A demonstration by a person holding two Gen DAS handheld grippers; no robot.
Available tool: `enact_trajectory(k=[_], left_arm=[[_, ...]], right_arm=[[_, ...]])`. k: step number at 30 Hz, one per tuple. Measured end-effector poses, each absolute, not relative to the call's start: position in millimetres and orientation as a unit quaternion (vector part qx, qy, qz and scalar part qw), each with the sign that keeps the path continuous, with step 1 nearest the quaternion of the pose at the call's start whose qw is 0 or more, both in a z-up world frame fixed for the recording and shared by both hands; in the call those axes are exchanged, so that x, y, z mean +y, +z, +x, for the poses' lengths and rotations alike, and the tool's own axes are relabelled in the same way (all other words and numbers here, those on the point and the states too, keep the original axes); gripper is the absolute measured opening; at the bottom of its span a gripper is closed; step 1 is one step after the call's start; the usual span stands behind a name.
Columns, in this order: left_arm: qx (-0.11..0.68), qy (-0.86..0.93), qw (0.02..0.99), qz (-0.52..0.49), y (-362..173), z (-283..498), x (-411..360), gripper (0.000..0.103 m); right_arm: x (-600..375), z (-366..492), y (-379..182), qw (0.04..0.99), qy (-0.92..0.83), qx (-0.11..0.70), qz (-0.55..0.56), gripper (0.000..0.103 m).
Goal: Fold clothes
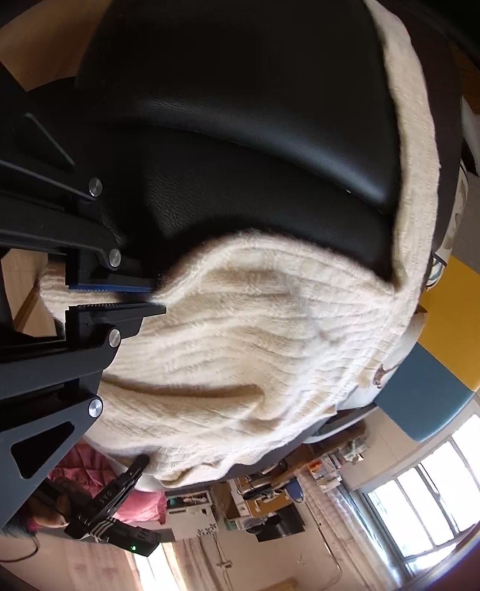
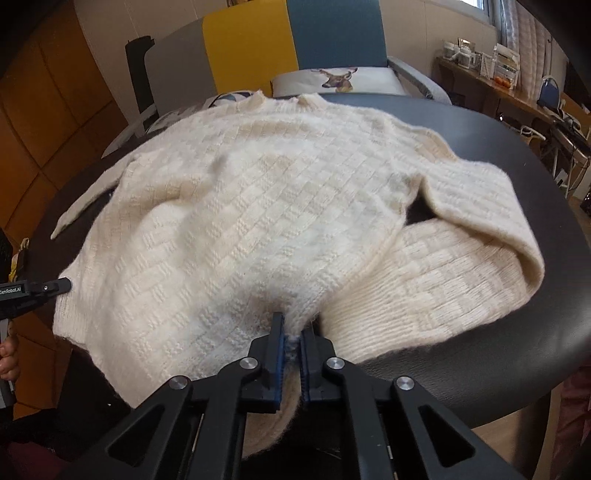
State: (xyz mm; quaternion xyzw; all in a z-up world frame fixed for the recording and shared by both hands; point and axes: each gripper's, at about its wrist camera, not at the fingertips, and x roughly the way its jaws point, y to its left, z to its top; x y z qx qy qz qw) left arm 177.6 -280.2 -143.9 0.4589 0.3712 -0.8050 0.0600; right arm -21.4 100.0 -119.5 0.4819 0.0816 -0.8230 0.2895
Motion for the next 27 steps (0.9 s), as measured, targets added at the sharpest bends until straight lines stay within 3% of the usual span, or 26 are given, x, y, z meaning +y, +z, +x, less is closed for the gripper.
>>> enact_trajectory(k=[5, 13, 17, 27], left_arm=[[0.366, -0.808, 0.052, 0.459, -136, 187, -290, 0.004], [0.355, -0.811, 0.037, 0.463, -124, 202, -305, 0.005], [0.347, -0.816, 0.033, 0.46, -115, 207, -314, 0.005], [0.277, -0.863, 0.082, 0.415, -56, 127, -365, 0.007]], right_arm=[[114, -38, -99, 0.262, -0.836, 0.122, 0.467, 0.005], [104, -49, -156, 0.293, -0.773, 0.099, 0.554, 0.009], [128, -57, -139, 0.299, -0.786, 0.052, 0.539, 0.018], [113, -104, -76, 0.311, -0.833, -0.011, 0.458, 0.021]])
